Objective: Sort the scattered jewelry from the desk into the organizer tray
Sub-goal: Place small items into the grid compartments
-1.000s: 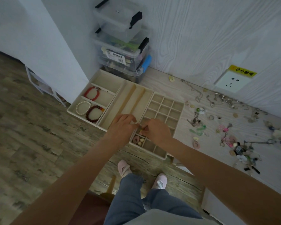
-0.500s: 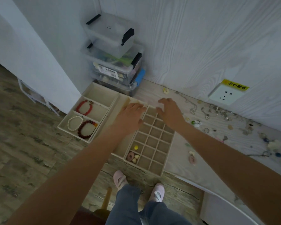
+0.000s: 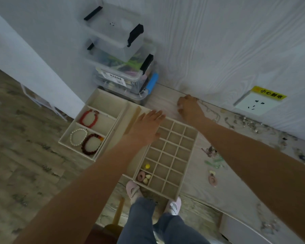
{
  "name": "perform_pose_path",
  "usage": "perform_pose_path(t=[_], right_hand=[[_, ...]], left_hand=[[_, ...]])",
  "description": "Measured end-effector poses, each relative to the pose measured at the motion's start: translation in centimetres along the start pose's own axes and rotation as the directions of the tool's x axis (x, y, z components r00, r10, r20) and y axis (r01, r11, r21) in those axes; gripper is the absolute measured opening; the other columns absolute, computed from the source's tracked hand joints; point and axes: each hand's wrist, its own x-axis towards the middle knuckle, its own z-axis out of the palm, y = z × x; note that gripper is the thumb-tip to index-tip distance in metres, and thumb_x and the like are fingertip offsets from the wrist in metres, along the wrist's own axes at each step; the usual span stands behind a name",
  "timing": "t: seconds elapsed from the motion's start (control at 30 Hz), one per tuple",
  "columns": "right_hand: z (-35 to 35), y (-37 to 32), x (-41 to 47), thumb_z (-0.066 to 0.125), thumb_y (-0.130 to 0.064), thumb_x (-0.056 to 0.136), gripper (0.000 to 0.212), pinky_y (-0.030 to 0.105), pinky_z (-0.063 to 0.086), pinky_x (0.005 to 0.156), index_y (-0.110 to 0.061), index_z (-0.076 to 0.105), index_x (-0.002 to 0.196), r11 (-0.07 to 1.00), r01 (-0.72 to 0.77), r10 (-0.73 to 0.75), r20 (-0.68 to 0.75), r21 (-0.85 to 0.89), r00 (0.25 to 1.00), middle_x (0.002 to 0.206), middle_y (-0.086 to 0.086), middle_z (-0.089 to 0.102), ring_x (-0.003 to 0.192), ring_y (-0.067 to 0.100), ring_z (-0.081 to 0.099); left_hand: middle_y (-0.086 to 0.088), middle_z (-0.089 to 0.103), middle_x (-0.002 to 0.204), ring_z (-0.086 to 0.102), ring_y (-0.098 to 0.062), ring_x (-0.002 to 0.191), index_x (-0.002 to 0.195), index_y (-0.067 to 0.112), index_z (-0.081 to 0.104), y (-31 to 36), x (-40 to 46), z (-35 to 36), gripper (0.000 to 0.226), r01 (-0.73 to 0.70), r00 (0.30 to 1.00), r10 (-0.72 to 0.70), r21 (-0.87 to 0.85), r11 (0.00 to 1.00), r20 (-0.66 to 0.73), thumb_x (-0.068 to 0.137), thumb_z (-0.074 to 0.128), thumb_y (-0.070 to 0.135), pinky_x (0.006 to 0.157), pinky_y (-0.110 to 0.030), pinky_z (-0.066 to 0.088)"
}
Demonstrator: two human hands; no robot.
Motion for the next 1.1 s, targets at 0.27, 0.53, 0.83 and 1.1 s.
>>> perform_pose_path(t=[0.27, 0.53, 0.83, 1.1], right_hand=[[-0.1, -0.7, -3.1, 0.042, 0.016, 0.079, 0.042, 0.025, 0.027, 0.072, -0.002, 0.05, 0.116, 0.979, 0.035, -0.004, -0.149, 0.203, 0.989, 0.108, 0.017, 0.046, 0.099, 0.026, 0.045], [-0.9, -4.9, -11.8, 0.078, -0.014, 0.073, 0.017, 0.014, 0.036, 0.06, -0.007, 0.073, 0.088, 0.744, 0.009, -0.045, 0.037, 0.668, 0.998, 0.07, -0.01, 0.057, 0.062, -0.002, 0.052], [1.9, -6.5, -15.1, 0.063, -0.011, 0.087, 0.018, 0.018, 0.048, 0.079, -0.004, 0.072, 0.102, 0.785, -0.019, -0.121, 0.184, 0.619, 0.975, 0.104, 0.011, 0.07, 0.096, 0.021, 0.066], [2.2, -7.6, -15.8, 0.068, -0.016, 0.083, 0.014, 0.005, 0.034, 0.061, -0.009, 0.074, 0.094, 0.89, 0.132, -0.193, 0.1, 0.437, 0.976, 0.093, 0.005, 0.071, 0.081, 0.011, 0.059]], left_hand=[[0.002, 0.017, 0.156, 0.019, -0.019, 0.142, 0.149, 0.019, 0.02, 1.0, -1.2, 0.0, 0.059, 0.014, 0.998, -0.023, -0.14, 0.99, -0.062, 0.095, 0.045, 0.019, 0.113, -0.032, 0.017], [-0.003, 0.059, 0.119, 0.052, -0.025, 0.111, 0.108, 0.013, 0.065, 0.6, -6.6, 1.7, 0.023, -0.043, 0.961, -0.04, -0.289, 0.956, -0.274, 0.087, 0.058, 0.008, 0.093, -0.037, 0.041], [0.005, 0.051, 0.122, 0.044, -0.018, 0.116, 0.103, 0.025, 0.07, 1.4, -11.3, 4.6, 0.017, 0.167, 0.95, -0.224, -0.253, 0.953, -0.218, 0.089, 0.061, 0.028, 0.095, -0.034, 0.035], [0.006, 0.039, 0.131, 0.035, -0.017, 0.122, 0.113, 0.037, 0.065, 2.8, -11.5, 5.3, 0.025, 0.24, 0.947, -0.26, -0.124, 0.963, -0.189, 0.091, 0.056, 0.031, 0.097, -0.033, 0.028]])
